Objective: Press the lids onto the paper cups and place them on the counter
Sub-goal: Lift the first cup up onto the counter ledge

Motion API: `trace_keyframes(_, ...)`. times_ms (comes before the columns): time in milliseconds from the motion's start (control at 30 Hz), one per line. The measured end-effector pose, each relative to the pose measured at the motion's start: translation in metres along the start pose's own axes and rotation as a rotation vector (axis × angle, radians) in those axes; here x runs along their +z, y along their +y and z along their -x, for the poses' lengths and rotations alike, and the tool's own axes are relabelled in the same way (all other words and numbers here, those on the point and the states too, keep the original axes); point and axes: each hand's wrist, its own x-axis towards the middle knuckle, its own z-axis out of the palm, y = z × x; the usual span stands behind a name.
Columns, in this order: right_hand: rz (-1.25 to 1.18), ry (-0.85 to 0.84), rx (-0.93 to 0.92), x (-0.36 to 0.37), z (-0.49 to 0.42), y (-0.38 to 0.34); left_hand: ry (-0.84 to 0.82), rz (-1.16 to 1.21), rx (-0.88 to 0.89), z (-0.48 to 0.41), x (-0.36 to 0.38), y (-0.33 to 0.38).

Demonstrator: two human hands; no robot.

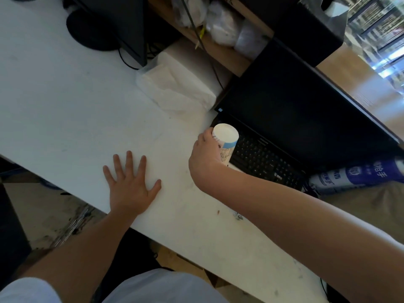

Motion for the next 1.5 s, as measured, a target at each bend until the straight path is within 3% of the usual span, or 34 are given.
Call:
trace_keyframes(233,-0.05,0.039,-0.004,-0.001,0.007,-0.005,0.002,-0.007,-0.006,0.0,0.001,0.0)
trace_keyframes(367,-0.222,0.024,-0.021,-0.005,0.02,0.018,-0.007,-0.017,-0.013,0.0,0.001,0.0)
trace_keyframes(500,-0.655,0.147,-0.048,0.005,0.031,0.049,-0.013,-0.021,-0.018,0.0,0.0,0.0)
trace_keyframes(700,-1.602,0.148,-0.23,0.036,0.049,0.076,-0.007,-0.016,-0.007,0.0,0.002,0.0)
trace_keyframes(833,-1.992,0.197,-0.241,0.058,0.053,0.064,-0.01,-0.023,-0.01,0.0,0.003,-0.001)
trace_keyframes(1000,-2.314,0.265,-0.245,0.069,0.05,0.033,-0.016,-0.047,-0.017,0.0,0.004,0.0)
trace_keyframes(1233,-2.639,0.402,-0.1,0.069,0.045,-0.017,-0.019,-0.052,-0.017,-0.001,0.007,-0.001)
trace_keyframes(1500,-2.726,0.397,-0.113,0.064,0.051,-0.037,-0.129,-0.079,-0.029,-0.006,0.004,0.0)
